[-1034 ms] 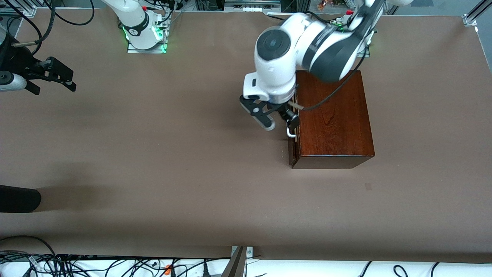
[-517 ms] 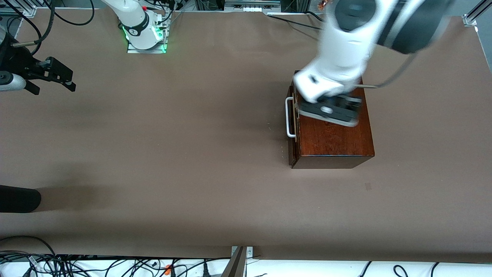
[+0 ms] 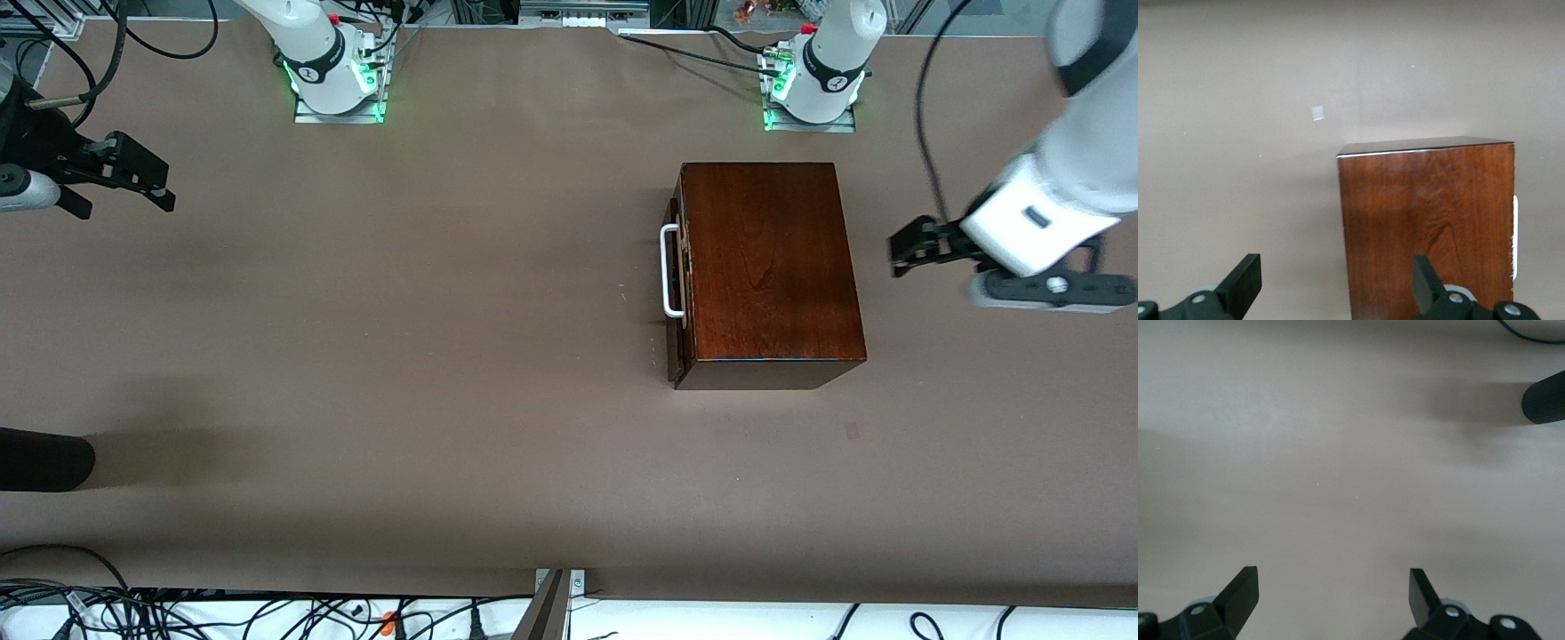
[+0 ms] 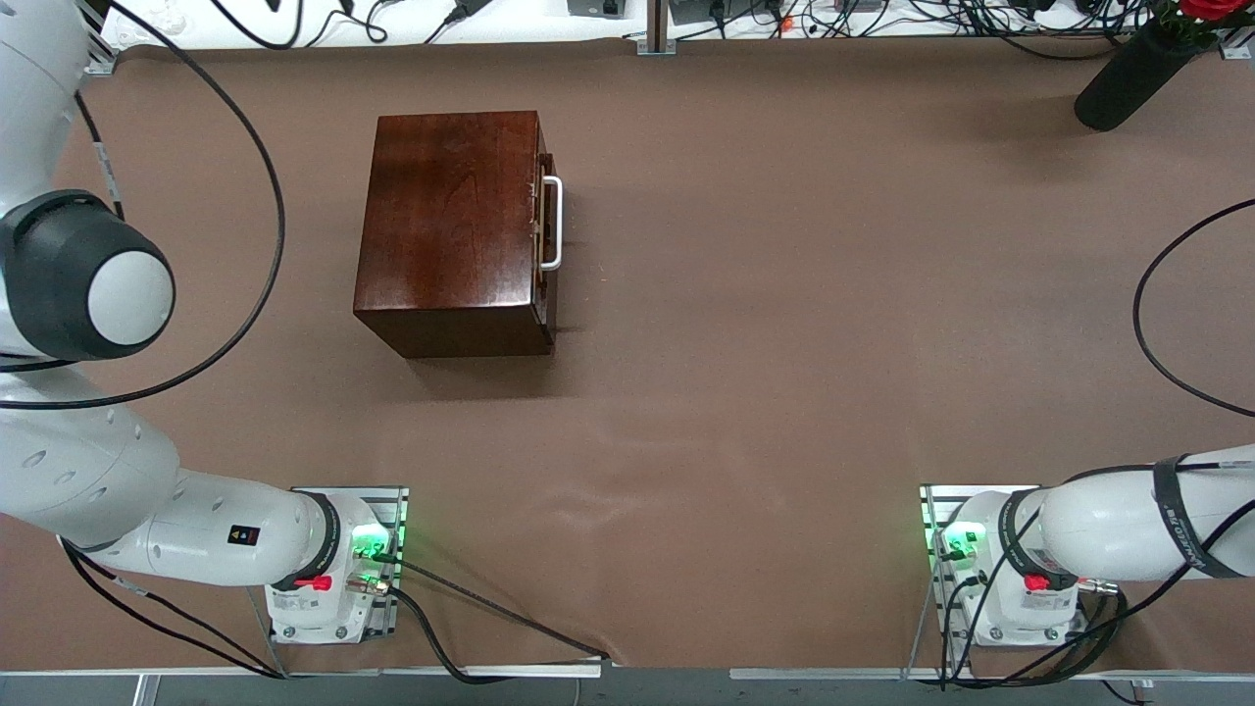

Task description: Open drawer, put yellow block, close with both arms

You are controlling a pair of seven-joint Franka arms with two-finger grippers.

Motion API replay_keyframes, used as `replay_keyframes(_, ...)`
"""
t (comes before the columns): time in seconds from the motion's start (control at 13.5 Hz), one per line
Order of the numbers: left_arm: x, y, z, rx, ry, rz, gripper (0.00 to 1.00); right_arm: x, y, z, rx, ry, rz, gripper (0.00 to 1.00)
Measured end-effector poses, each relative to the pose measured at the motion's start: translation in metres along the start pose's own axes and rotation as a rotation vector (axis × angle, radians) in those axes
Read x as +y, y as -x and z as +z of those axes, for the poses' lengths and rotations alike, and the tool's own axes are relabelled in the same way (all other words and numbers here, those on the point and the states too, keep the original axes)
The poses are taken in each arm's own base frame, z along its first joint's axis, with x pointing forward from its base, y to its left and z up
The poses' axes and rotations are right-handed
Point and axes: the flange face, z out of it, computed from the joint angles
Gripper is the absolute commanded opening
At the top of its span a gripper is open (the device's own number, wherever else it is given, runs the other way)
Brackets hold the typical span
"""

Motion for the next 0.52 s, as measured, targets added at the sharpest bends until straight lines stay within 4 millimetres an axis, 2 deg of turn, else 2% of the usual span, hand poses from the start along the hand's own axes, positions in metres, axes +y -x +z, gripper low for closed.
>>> replay_keyframes(0.07, -0.016, 0.005, 0.0, -0.007, 0.01, -0.019, 1.0, 0.0, 0.0, 0.0, 0.0, 0.0, 0.0, 1.0)
replay_keyframes(0.22, -0.033, 0.017, 0.004, -0.028, 0.014, -0.046, 1.0, 0.0, 0.0, 0.0, 0.0, 0.0, 0.0, 1.0)
replay_keyframes(0.52, -0.037, 0.04, 0.014, -0.051, 0.016, -0.05, 1.0, 0.0, 0.0, 0.0, 0.0, 0.0, 0.0, 1.0)
